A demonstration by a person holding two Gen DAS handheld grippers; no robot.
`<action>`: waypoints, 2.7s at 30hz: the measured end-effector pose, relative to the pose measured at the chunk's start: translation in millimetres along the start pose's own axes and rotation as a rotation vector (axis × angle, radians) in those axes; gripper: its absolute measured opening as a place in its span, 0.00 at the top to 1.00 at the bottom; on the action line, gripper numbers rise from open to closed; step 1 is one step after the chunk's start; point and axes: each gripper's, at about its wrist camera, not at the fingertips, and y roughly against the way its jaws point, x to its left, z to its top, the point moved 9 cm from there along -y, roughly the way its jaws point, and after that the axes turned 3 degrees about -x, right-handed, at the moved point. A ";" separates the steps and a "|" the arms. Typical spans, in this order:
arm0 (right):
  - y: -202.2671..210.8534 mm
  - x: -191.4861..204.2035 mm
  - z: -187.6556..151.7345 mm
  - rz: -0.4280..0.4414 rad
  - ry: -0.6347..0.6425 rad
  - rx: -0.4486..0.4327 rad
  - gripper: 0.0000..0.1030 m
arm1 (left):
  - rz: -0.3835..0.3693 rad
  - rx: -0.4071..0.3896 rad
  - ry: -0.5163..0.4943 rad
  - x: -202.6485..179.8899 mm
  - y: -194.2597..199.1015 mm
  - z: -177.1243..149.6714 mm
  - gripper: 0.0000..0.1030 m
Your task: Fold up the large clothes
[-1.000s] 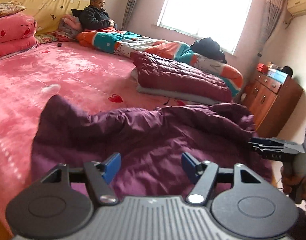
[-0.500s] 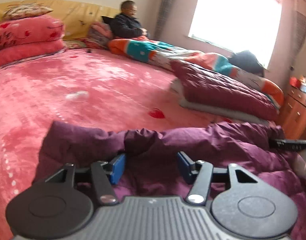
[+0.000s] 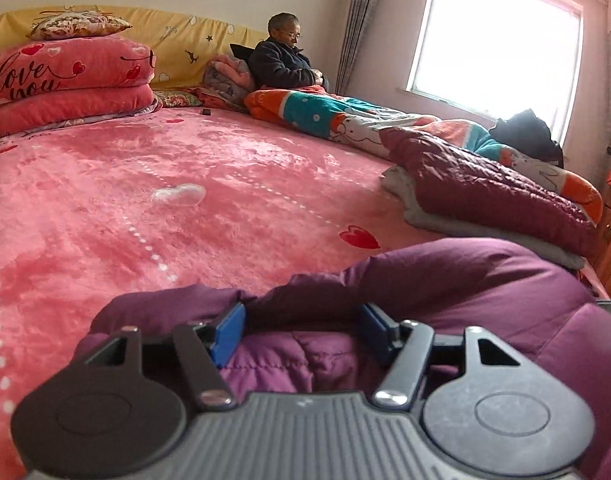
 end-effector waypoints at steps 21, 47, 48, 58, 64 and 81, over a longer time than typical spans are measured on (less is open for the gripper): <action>12.0 -4.4 -24.2 -0.014 -0.007 -0.058 0.00 | -0.003 0.028 -0.001 3.9 -50.2 -15.5 0.31; 110.3 -58.3 -15.3 -0.044 -0.136 -0.084 0.00 | 0.029 0.017 0.000 -154.1 -8.4 37.4 0.13; 110.2 -60.5 -16.3 -0.037 -0.135 -0.081 0.00 | 0.054 0.024 -0.005 -159.3 -13.7 33.5 0.13; 94.6 -68.0 -34.9 -0.012 -0.132 -0.039 0.00 | 0.195 0.069 -0.029 -154.1 -47.3 -4.8 0.07; 79.1 -72.1 -43.0 0.027 -0.214 -0.006 0.00 | 0.182 0.055 -0.030 -151.5 -58.9 -19.5 0.01; 71.7 -69.0 -42.4 0.004 -0.205 -0.009 0.00 | 0.151 0.043 -0.026 -150.4 -66.9 -21.6 0.01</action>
